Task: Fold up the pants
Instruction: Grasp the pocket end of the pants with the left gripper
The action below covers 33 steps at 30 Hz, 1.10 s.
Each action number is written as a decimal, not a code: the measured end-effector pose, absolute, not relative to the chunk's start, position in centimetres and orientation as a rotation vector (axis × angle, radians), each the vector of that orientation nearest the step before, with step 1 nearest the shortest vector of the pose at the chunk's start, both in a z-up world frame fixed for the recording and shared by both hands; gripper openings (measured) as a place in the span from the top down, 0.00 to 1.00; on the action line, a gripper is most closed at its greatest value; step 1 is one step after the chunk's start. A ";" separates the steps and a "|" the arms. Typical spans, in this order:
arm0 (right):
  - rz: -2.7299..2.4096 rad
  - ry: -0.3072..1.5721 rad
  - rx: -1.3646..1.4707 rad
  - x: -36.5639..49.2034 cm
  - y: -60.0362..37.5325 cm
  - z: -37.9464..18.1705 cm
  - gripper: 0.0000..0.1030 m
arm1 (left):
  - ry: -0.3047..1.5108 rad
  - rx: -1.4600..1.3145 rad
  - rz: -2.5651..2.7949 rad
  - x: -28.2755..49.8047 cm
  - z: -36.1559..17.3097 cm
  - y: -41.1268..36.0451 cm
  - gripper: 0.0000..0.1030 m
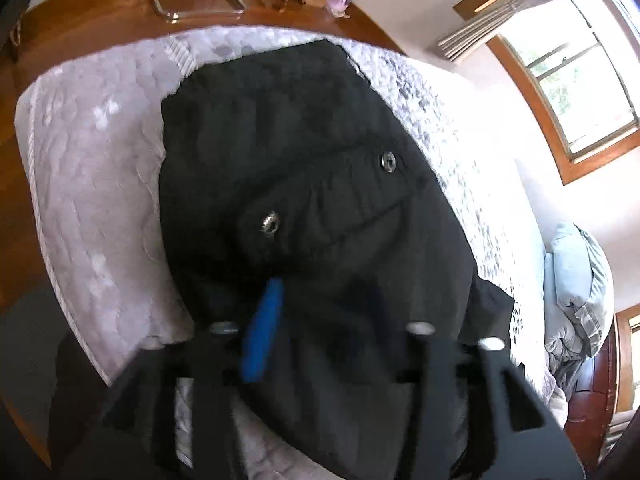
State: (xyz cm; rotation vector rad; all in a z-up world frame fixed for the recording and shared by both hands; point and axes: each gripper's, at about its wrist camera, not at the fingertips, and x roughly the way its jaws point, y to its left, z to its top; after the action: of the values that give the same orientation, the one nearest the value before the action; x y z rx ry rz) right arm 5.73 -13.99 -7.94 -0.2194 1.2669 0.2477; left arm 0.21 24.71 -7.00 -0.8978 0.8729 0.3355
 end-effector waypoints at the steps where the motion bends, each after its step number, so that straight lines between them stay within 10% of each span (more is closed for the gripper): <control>1: 0.248 1.268 -0.221 5.8 -14.0 -8.0 0.82 | 0.881 -0.901 0.321 0.2 -7.0 24.9 0.51; 4: 0.244 1.272 -0.230 6.1 -13.9 -8.3 0.82 | 0.884 -0.914 0.362 -0.9 -6.7 25.7 0.46; 7: 0.241 1.274 -0.242 6.2 -13.6 -8.3 0.82 | 0.834 -0.897 0.500 -2.7 -5.6 26.2 0.08; 22: 0.211 1.303 -0.254 6.8 -12.5 -8.9 0.82 | 0.818 -0.952 0.413 -0.8 -8.7 27.0 0.06; 33: 0.147 1.322 -0.340 7.3 -10.0 -9.4 0.82 | 0.809 -0.945 0.451 1.5 -7.2 26.2 0.74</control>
State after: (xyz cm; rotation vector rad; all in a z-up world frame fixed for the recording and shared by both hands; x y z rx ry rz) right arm 7.33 -9.97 -9.43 -0.3398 1.3219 0.1467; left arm 1.49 26.17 -7.15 -0.9446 0.8087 0.4511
